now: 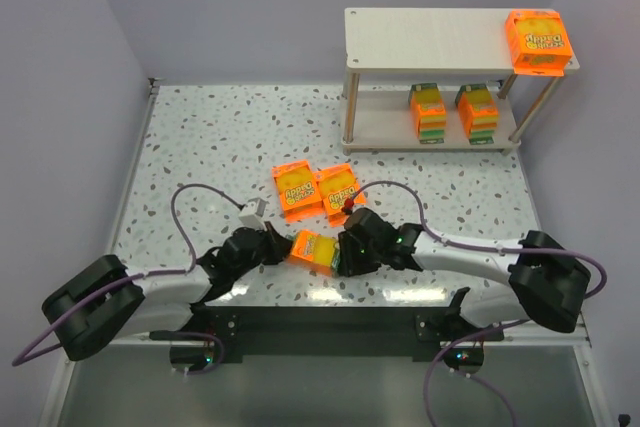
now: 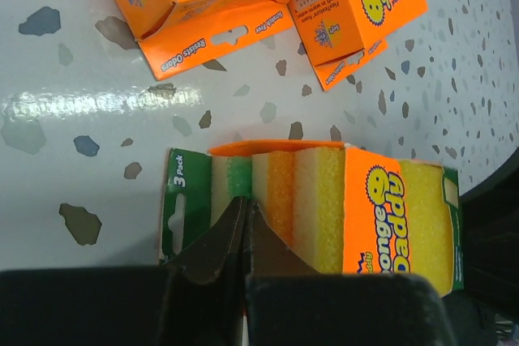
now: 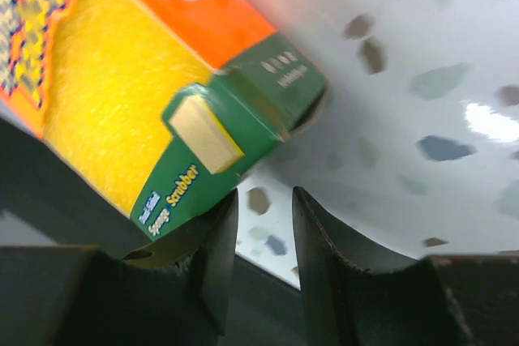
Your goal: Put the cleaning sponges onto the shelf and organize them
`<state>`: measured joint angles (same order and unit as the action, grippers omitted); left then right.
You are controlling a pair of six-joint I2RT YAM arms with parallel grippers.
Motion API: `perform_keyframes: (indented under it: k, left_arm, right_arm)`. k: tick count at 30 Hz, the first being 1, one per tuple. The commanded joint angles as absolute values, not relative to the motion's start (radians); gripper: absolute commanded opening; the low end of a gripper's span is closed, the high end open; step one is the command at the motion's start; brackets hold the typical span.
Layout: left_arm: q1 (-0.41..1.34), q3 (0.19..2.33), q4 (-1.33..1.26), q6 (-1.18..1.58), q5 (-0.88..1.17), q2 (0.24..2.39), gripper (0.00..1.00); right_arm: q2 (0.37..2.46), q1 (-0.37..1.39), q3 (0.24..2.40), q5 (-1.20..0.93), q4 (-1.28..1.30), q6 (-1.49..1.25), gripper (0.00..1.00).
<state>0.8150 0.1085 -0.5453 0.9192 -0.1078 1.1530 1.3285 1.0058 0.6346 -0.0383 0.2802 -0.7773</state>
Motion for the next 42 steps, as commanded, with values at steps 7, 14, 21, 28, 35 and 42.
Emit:
perform_keyframes:
  k: [7,14,21,28,35,42]
  left_arm:
    - [1.081,0.172,-0.607,1.052,0.037,1.201,0.0]
    - [1.224,0.327,-0.682,1.063,0.014,1.394,0.0]
    - [1.25,0.437,-0.71,1.035,0.041,1.49,0.0]
    - [1.25,0.448,-0.486,0.983,-0.036,1.309,0.0]
    - [1.229,0.503,-0.037,0.891,-0.395,0.957,0.0]
    - [0.928,0.526,0.09,0.727,-0.336,0.882,0.0]
  right_arm:
    - [1.411,0.841,0.776,0.052,0.065,-0.703,0.4]
    - [1.456,0.784,0.864,0.022,0.046,-0.675,0.41]
    - [1.427,0.719,0.904,0.064,0.15,-0.667,0.46]
    - [1.267,0.68,0.83,0.167,0.241,-0.652,0.62]
    - [1.1,0.678,0.713,0.043,0.247,-0.729,0.73]
    - [1.106,0.692,0.546,-0.12,0.0,-0.96,0.7]
